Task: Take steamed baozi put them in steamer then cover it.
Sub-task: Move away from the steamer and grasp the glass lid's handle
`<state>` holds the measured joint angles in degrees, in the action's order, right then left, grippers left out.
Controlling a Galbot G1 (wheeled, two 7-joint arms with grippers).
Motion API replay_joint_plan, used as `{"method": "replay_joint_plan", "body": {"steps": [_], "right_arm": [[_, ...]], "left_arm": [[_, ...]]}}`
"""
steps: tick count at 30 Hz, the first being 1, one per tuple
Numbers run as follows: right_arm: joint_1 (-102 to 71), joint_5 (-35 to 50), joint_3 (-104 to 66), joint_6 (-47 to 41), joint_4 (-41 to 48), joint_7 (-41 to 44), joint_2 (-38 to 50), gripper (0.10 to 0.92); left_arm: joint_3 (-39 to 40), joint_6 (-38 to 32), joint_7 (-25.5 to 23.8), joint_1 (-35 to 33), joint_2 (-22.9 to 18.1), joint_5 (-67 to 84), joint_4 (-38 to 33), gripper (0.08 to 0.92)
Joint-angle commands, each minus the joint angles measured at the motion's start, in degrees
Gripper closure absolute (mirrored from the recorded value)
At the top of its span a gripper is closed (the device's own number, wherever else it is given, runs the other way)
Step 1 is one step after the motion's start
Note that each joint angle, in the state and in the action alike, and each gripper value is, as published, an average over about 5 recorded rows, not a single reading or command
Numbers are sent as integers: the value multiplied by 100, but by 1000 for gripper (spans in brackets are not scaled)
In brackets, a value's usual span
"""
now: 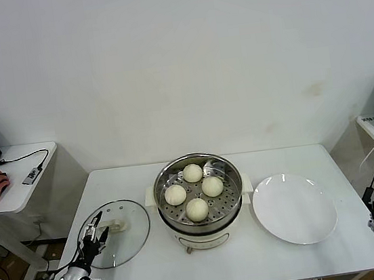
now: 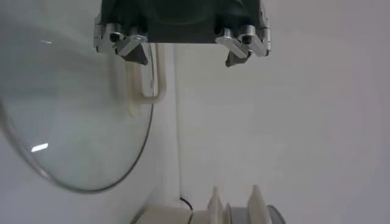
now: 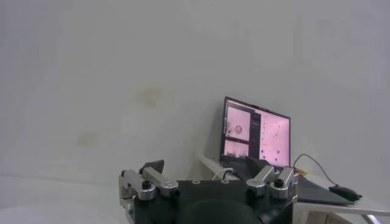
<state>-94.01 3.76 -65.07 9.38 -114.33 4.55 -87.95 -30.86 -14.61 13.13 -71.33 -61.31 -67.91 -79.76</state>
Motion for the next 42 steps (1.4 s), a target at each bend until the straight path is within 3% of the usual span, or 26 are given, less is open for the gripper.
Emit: {"method": "replay_joint_plan", "body": {"steps": [1,22,35,42], "right_arm": [[-69,-156,-44,66,50,-2,-63,203],[-50,-338,144,105,239,38,-108,203],[-53,-339,147,142,354,73,-90,203],[-63,-344,217,123,308,81,-92,203]], "left_arm": [[119,11,34,424,10,-186,454,177],[180,-13,40,680,-121,-156,709,186],[230,-207,169,826,-143,-5,1162,537],[183,-248,326,711,-126,187,980,736]]}}
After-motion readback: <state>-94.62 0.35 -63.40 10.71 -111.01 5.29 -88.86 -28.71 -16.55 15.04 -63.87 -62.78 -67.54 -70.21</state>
